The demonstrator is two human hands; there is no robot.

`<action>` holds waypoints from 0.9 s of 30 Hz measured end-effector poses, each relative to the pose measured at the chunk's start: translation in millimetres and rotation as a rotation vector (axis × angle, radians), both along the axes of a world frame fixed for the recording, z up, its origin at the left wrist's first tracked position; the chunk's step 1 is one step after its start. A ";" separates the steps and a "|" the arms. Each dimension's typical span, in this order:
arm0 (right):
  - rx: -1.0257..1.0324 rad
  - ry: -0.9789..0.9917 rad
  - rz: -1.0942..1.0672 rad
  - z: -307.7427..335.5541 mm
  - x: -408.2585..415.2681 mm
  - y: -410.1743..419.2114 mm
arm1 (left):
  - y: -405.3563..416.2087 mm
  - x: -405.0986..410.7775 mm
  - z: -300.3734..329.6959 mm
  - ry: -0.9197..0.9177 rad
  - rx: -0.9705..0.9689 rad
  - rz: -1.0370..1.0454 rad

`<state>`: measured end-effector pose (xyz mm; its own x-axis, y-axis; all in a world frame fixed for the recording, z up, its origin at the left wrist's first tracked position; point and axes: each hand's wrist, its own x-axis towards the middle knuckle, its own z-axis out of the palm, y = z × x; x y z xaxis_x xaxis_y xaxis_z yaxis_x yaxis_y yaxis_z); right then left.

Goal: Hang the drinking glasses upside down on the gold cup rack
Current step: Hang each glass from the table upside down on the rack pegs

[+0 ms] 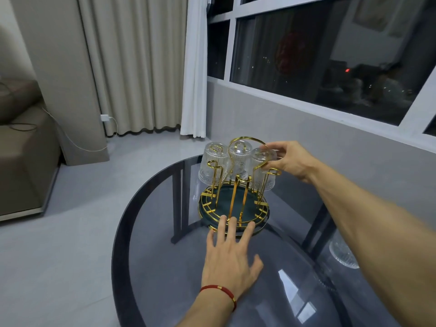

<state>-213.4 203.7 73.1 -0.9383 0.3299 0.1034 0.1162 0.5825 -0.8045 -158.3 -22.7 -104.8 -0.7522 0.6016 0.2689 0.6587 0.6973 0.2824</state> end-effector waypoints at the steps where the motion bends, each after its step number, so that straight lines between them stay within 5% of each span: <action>1: -0.008 -0.004 0.022 -1.4 -1.1 -0.4 | -0.2 -0.2 0.1 0.004 0.001 0.002; 7: -0.078 -0.094 0.123 1.6 6.6 -0.4 | -1.4 -1.7 2.0 0.011 0.001 -0.002; 13: 0.263 0.059 -0.167 -6.7 65.3 -6.5 | -1.3 -0.6 5.8 0.041 0.017 0.012; 19: 0.512 0.147 -0.187 -51.5 194.2 -41.4 | 2.2 13.2 18.6 0.074 -0.010 0.055; 27: 0.495 0.228 -0.819 -72.3 313.6 -9.2 | 57.7 93.8 40.7 0.003 0.210 -0.244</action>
